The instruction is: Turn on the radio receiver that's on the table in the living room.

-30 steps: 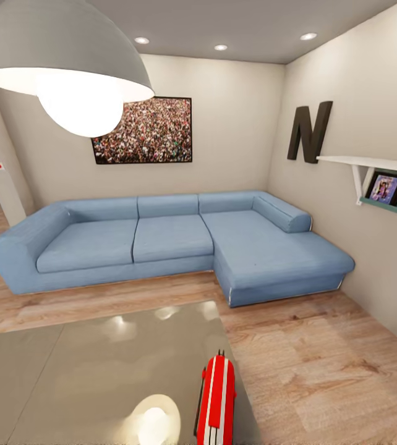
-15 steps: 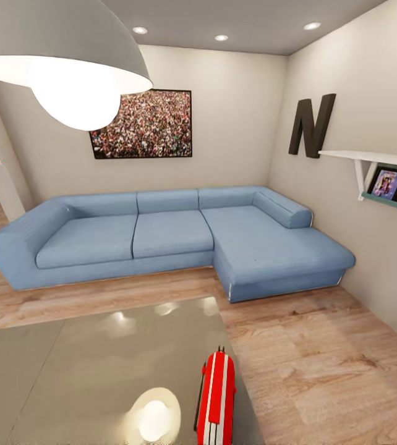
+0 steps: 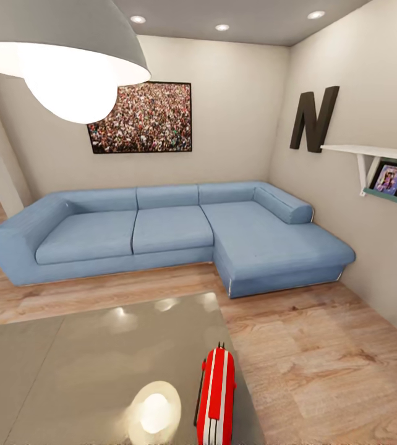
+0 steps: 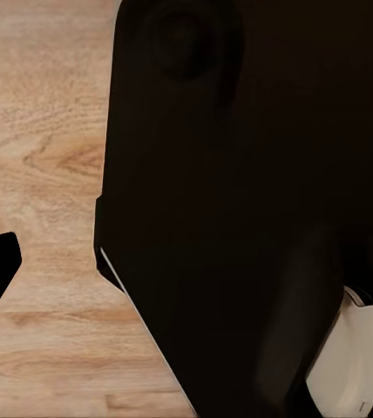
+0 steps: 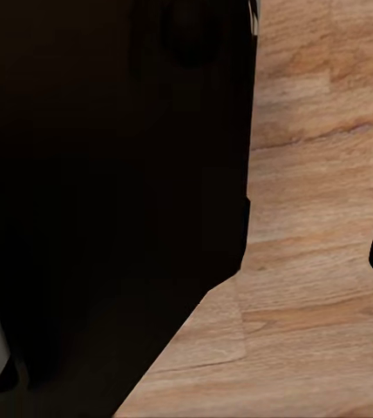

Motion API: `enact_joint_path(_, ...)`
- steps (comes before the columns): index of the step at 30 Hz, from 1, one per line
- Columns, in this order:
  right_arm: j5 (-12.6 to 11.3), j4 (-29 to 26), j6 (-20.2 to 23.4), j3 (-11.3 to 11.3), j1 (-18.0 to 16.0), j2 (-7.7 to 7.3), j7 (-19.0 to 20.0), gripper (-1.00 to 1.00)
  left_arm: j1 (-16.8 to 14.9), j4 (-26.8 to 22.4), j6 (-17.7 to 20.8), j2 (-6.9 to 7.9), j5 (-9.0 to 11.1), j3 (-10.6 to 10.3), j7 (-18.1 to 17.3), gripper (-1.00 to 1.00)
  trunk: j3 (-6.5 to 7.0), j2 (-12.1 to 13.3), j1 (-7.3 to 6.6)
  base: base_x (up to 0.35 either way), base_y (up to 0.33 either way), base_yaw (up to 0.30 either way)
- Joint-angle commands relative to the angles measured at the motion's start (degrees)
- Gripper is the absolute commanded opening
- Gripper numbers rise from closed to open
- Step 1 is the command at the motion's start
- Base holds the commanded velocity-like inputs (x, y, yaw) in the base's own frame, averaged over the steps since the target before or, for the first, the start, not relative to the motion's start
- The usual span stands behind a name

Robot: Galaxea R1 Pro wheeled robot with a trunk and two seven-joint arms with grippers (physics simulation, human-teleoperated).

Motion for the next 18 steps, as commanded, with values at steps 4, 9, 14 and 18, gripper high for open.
enact_joint_path(4,0.0,-0.02,0.0,0.0,0.0,-0.01,0.0,1.0,0.0,0.0,0.0,0.0,0.0,0.0,0.0,1.0,-0.38,0.0,0.0,0.0,0.0,0.0)
enact_joint_path(9,0.0,0.0,0.0,0.0,0.0,-0.02,0.0,1.0,0.0,0.0,0.0,-0.02,0.0,0.0,0.0,1.0,-0.84,0.0,0.0,0.0,0.0,0.0)
enact_joint_path(14,0.0,-0.02,0.0,0.0,0.0,0.0,0.0,1.0,0.0,0.0,0.0,-0.02,0.0,0.0,0.0,1.0,-1.31,0.0,0.0,0.0,0.0,0.0)
enact_joint_path(18,0.0,-0.02,0.0,0.0,0.0,0.0,0.0,1.0,0.0,0.0,0.0,-0.03,0.0,0.0,0.0,1.0,-1.69,0.0,0.0,0.0,0.0,0.0)
